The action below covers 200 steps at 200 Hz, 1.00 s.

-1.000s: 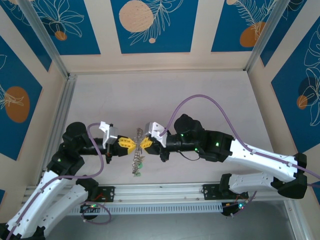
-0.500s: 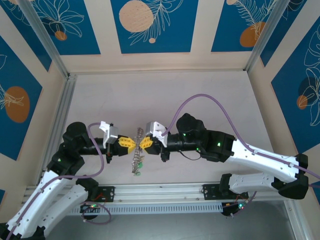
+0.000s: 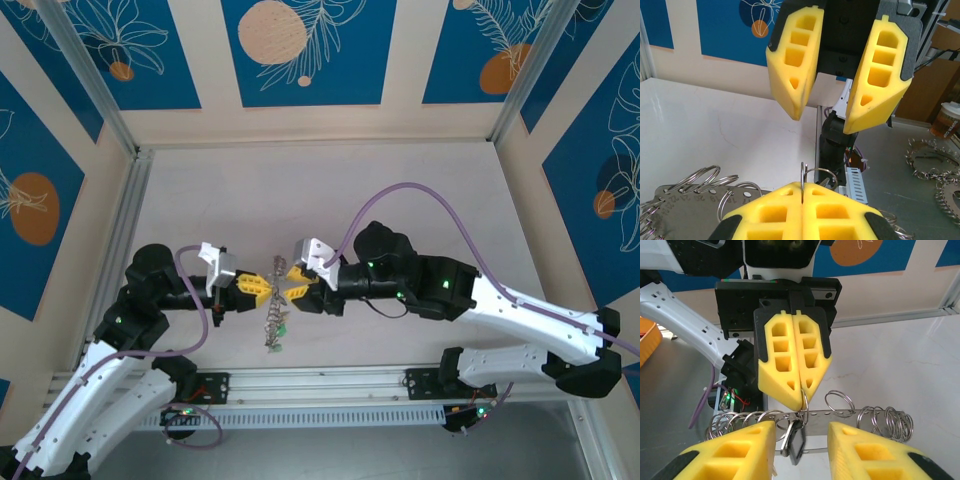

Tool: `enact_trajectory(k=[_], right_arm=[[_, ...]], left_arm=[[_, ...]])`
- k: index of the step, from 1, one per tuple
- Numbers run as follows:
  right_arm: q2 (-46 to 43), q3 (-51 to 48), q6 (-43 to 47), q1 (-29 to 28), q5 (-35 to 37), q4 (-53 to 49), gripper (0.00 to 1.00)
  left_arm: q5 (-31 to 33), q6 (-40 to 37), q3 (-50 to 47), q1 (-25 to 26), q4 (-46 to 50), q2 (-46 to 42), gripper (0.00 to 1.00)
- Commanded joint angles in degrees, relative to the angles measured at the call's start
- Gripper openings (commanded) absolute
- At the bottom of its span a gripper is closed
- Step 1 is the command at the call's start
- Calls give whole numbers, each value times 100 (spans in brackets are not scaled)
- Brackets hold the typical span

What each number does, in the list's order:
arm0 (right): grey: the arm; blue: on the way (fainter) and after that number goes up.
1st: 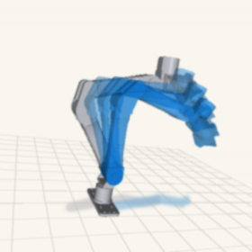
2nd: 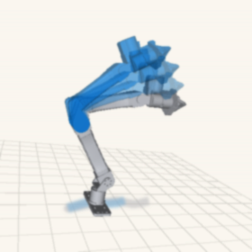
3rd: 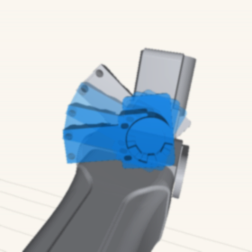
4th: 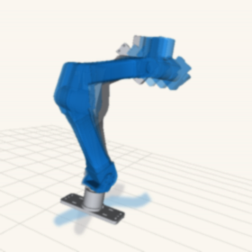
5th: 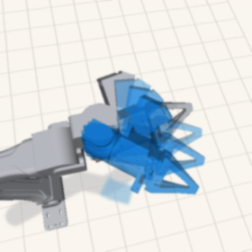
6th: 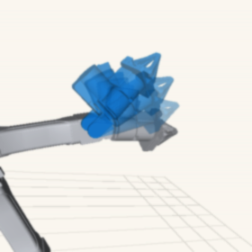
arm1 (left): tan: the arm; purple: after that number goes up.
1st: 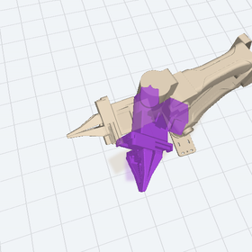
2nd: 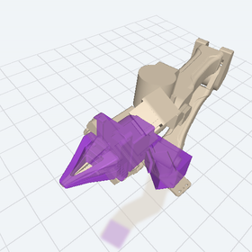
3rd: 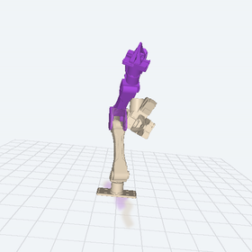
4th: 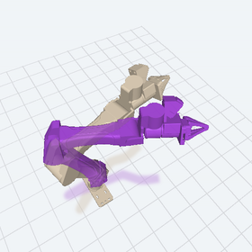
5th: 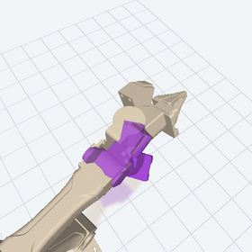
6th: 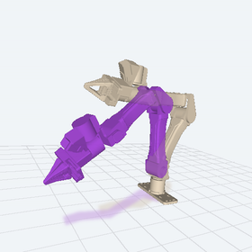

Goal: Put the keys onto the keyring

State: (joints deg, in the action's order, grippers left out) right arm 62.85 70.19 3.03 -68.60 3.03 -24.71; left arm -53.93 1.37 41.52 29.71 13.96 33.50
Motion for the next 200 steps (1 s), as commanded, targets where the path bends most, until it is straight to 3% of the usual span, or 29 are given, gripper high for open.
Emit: enact_trajectory(k=[1,55,101,144,172,200], right_arm=[[-6,89,72,-4,90,-269,33],[-85,-187,-270,-47,227,-52,33],[189,-165,-373,-371,799,259,47],[297,-160,-486,-483,969,496,52],[370,-133,-514,-486,1315,406,48],[360,-155,-515,-431,1332,375,29]], left_arm=[[-47,-57,93,30,-205,-40,0],[-14,-40,102,35,-220,-27,0],[221,-101,128,28,-122,-62,0],[320,-137,129,32,-53,-106,0],[299,-141,131,34,-74,-115,0],[290,-137,137,29,-64,-139,0]])
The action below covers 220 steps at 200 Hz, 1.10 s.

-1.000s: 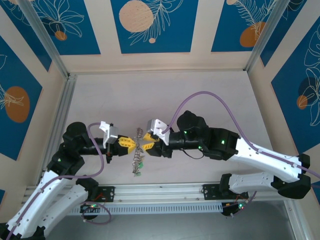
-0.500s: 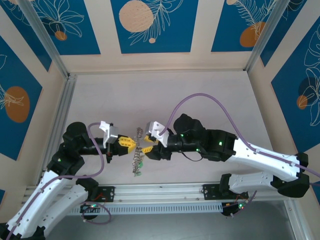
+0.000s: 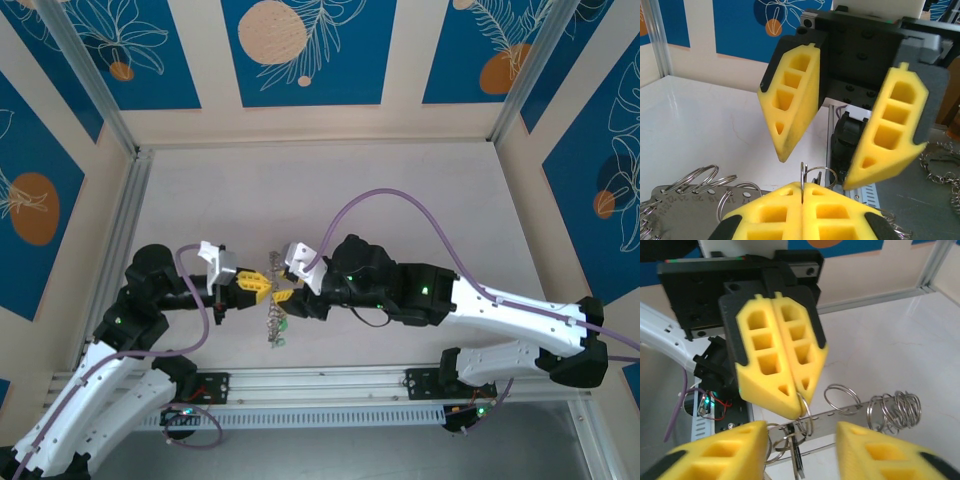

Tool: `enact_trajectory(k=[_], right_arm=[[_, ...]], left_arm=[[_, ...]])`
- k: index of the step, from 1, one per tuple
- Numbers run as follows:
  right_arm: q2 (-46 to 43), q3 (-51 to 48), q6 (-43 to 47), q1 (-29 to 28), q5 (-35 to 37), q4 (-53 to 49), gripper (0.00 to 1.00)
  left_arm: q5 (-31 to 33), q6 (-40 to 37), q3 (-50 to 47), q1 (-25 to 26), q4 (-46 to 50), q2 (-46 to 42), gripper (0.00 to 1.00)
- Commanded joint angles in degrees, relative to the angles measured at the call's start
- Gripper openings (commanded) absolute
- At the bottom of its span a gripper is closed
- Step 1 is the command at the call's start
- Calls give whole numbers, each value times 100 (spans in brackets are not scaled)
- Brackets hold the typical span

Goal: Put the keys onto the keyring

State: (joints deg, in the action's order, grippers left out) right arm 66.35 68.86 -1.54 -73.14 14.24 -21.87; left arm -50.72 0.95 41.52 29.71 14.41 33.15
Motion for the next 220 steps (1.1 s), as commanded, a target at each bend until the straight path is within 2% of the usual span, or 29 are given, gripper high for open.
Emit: enact_trajectory(k=[1,51,73,135,181,220], right_arm=[[10,-22,-62,22,211,89,29],[-110,-90,37,66,74,-31,6],[-211,-185,104,73,16,14,0],[-484,-521,329,41,-36,283,0],[-641,-877,888,-266,365,750,0],[-515,-905,1285,-530,732,1042,4]], left_arm=[[-33,-100,137,32,-112,-105,0],[-30,-39,164,31,-164,-134,0],[31,33,205,27,-204,-139,0],[247,356,252,33,-486,-124,0],[247,518,260,35,-672,-98,0],[238,673,217,35,-829,-106,0]])
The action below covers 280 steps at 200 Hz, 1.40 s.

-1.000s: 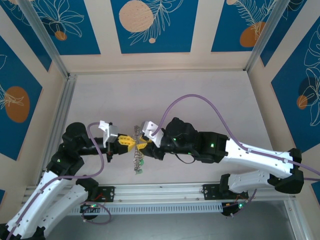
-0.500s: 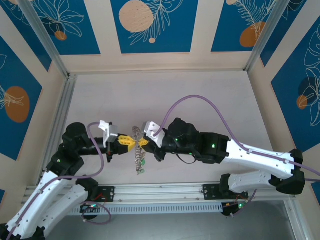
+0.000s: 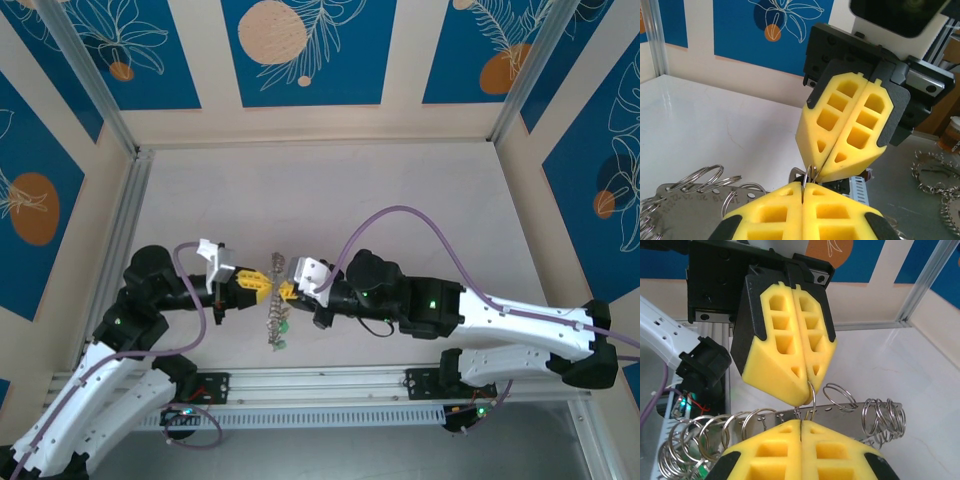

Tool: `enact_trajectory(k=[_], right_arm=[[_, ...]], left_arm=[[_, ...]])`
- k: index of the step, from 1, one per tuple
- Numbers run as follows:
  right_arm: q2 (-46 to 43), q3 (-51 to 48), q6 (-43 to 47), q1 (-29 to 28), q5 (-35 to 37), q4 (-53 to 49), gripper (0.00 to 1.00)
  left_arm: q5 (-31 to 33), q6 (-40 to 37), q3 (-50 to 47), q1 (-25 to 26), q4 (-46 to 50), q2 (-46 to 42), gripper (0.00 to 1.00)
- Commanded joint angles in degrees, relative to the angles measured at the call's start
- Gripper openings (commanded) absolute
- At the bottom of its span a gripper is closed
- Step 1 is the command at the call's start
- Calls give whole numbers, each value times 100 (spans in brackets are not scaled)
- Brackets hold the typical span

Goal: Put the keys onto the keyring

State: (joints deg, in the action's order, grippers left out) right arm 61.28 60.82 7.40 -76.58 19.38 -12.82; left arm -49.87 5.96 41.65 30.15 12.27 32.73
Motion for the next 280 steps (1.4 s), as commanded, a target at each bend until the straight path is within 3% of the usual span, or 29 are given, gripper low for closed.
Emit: enact_trajectory(k=[1,58,94,220,280], right_arm=[[-5,-99,397,-189,235,143,4],[253,13,499,-297,978,248,7],[169,-76,461,-303,998,288,12],[-229,-361,337,-288,861,384,9],[-583,-395,331,-334,746,567,13]], left_arm=[[153,180,208,-5,-618,-65,0],[148,441,63,-4,-928,-108,0],[161,442,54,-4,-929,-118,0],[161,470,72,-2,-975,-118,0],[74,415,22,-6,-973,-127,0]])
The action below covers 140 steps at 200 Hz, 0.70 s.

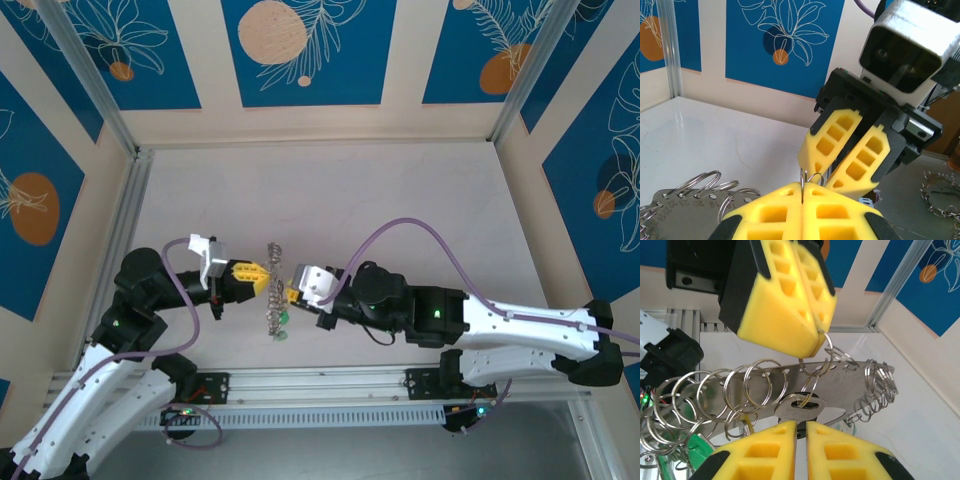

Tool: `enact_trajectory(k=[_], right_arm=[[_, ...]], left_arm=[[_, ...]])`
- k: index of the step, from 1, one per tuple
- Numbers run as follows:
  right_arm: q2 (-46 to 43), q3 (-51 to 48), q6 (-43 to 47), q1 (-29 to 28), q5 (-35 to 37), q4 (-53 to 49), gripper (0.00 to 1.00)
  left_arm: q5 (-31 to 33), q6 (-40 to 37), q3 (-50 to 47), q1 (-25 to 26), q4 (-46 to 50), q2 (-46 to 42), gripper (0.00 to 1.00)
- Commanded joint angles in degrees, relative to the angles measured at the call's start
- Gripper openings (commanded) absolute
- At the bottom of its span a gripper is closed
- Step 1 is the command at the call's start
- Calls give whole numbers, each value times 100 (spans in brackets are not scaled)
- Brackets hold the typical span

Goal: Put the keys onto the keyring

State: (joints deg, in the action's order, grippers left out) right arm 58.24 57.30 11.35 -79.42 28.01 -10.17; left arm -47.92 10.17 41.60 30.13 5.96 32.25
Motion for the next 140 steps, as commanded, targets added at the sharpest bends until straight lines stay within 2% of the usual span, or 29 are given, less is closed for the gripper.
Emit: enact_trajectory(k=[1,47,140], right_arm=[[-287,-48,-64,-49,-123,308,13],[-235,-2,-12,33,-588,490,13],[91,230,25,160,-598,446,12]], left_arm=[[-121,-11,25,-1,-345,-79,0],[-257,143,-72,-4,-598,-94,0],[-322,173,-54,-2,-632,-78,0]])
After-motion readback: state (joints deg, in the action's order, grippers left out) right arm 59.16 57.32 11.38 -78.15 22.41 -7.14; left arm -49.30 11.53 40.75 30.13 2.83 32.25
